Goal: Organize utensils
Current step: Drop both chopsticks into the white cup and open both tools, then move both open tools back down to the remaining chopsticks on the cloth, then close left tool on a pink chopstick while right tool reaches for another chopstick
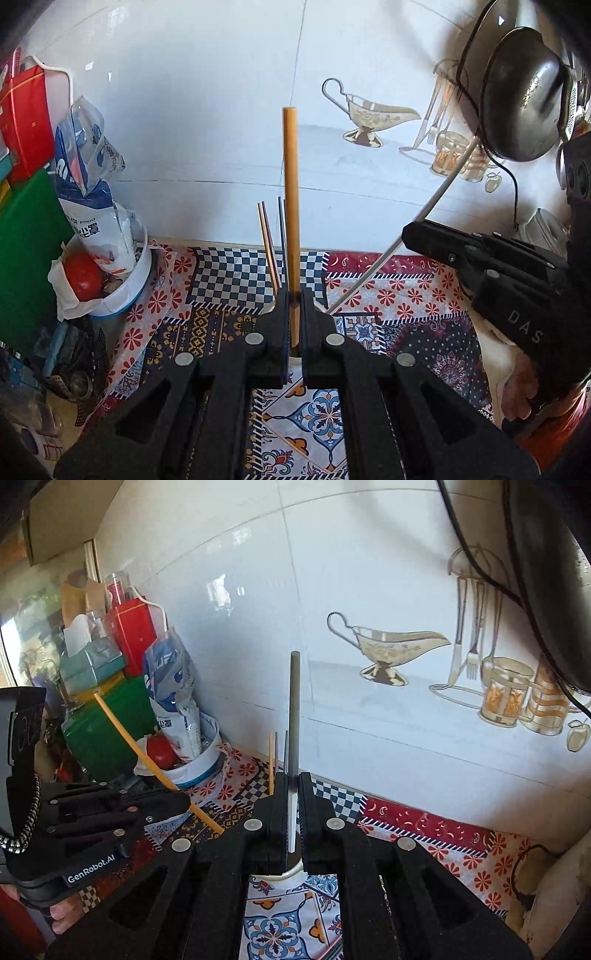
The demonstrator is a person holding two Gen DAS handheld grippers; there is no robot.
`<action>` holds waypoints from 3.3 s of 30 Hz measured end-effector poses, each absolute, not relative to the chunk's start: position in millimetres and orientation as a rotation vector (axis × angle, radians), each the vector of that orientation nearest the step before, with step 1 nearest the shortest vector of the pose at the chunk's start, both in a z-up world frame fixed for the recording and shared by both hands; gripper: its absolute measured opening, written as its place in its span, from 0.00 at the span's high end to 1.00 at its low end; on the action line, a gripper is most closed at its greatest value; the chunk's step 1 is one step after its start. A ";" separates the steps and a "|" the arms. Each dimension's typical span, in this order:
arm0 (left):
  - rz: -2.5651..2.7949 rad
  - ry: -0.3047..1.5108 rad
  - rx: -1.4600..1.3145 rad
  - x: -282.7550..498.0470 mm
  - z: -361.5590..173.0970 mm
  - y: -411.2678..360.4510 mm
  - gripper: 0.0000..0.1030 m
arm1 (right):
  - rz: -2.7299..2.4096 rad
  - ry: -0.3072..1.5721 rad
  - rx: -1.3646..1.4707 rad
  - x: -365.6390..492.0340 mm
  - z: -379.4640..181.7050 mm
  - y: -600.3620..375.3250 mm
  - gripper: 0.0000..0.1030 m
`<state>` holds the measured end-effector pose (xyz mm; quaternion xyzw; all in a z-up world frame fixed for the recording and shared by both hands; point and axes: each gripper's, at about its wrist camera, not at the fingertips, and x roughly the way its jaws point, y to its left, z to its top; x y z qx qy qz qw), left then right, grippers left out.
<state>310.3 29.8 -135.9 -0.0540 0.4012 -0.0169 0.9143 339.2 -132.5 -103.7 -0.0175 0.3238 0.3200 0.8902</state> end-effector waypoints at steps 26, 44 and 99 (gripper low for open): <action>-0.018 0.940 -0.151 350.8 -179.1 37.0 0.90 | 0.699 0.855 -0.122 362.7 -168.6 -93.0 0.78; -0.025 0.904 -0.117 303.1 -167.7 21.7 0.71 | 0.588 0.841 -0.106 333.6 -162.4 -147.4 0.73; -0.305 1.420 0.101 243.7 -350.8 -107.3 0.88 | 0.330 1.230 0.051 269.3 -299.4 -259.5 0.73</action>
